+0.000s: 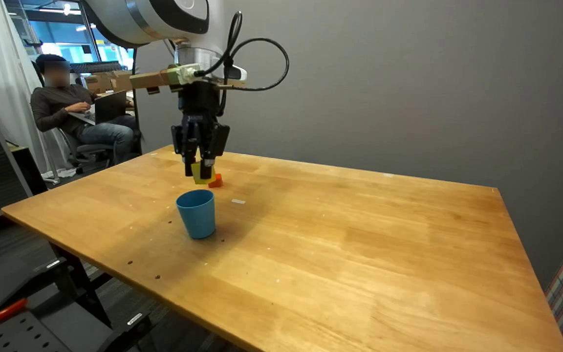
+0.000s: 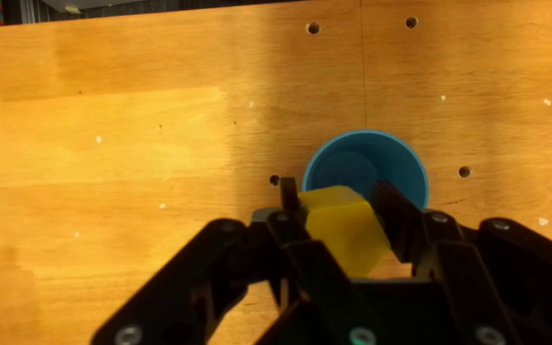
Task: Take the yellow block and put it in the cup
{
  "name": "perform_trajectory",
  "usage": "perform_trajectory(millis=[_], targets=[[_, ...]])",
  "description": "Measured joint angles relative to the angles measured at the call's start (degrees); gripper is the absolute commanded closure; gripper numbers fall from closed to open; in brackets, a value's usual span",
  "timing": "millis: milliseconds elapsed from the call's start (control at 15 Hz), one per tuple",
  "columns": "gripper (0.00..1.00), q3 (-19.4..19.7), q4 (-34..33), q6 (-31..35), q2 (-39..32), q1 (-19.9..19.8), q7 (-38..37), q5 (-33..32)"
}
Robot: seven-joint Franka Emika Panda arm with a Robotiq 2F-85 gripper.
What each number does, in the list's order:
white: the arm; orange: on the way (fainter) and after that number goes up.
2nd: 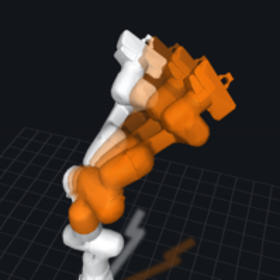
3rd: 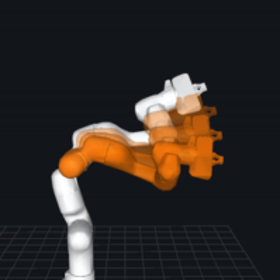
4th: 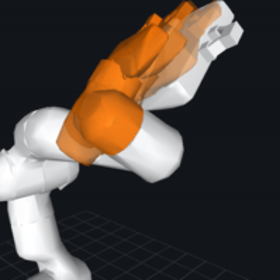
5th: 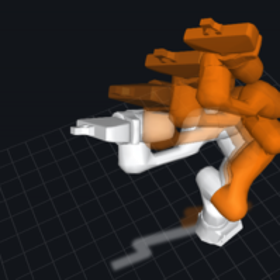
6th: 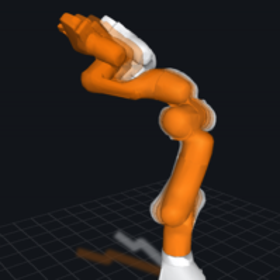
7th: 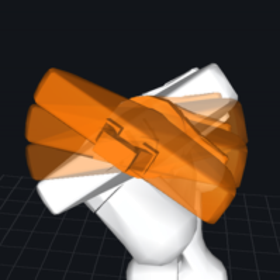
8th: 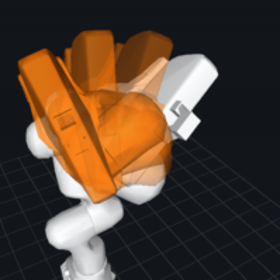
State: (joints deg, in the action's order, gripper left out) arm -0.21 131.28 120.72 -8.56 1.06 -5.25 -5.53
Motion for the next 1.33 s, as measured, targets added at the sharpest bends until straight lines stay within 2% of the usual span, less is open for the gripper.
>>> perform_trajectory(millis=[400, 467, 533, 600, 667, 867, 1333], targets=[[0.79, -0.1, -0.8, 0.1, -3.6, -0.1, 1.2, 1.9], [0.74, -0.1, -1.0, 0.1, -4.0, -0.1, 1.4, 2.0], [0.31, -0.1, -1.1, 0.1, -4.2, -0.1, 1.7, 2.2], [0.3, -0.2, -1.2, 0.1, -4.4, -0.1, 1.9, 2.4], [0.24, -0.2, -1.3, 0.1, -4.5, -0.1, 2.1, 2.7], [0.01, -0.2, -1.7, 0.1, -4.6, -0.1, 2.9, 3.6], [0.0, -0.2, -2.3, -0.7, -0.8, -0.1, 6.7, 4.6]])
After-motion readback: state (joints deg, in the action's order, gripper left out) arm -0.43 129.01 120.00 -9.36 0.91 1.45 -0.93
